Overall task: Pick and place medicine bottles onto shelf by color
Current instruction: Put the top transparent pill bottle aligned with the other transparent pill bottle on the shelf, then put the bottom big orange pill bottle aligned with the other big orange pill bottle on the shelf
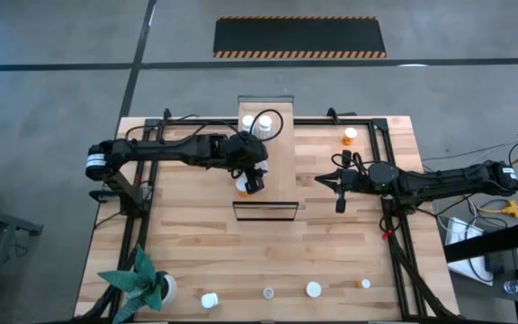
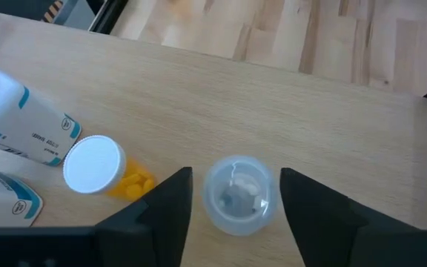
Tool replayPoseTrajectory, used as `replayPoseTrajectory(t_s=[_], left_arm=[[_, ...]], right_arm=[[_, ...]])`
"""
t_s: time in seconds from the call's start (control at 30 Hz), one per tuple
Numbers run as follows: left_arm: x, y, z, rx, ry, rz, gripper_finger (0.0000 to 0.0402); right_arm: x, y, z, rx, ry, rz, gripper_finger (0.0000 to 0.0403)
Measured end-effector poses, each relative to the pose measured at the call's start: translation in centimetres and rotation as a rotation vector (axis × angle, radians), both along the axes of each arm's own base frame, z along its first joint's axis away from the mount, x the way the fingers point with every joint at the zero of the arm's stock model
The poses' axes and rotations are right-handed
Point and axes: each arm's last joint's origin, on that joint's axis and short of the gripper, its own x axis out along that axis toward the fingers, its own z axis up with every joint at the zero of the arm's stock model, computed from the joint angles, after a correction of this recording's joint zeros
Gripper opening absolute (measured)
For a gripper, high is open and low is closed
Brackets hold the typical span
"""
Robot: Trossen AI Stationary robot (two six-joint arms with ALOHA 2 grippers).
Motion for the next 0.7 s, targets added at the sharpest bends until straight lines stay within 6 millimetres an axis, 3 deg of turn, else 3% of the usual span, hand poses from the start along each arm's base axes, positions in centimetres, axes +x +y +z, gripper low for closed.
replayPoseTrajectory(t_s=[0.2, 0.33, 0.53, 0.7], left_arm=[[0.0, 0.0, 0.1, -0.001, 0.002, 0.000, 0.0214], [-0.6, -0.1, 1.7, 0.010, -0.039, -0.003, 0.0217], [-2.8, -0.7, 5.0, 0.066, -0.127, -0.032, 0.0218], [-5.7, -2.7, 6.7, 0.129, -0.203, -0.103, 0.0207]], right_arm=[[0.0, 0.0, 0.0, 0.000, 0.000, 0.000, 0.0009], [0.0, 0.0, 0.0, -0.001, 0.001, 0.000, 0.0009], [0.0, 0.0, 0.0, -0.014, 0.003, 0.002, 0.0009], [0.0, 0.0, 0.0, -0.003, 0.000, 0.000, 0.0009]])
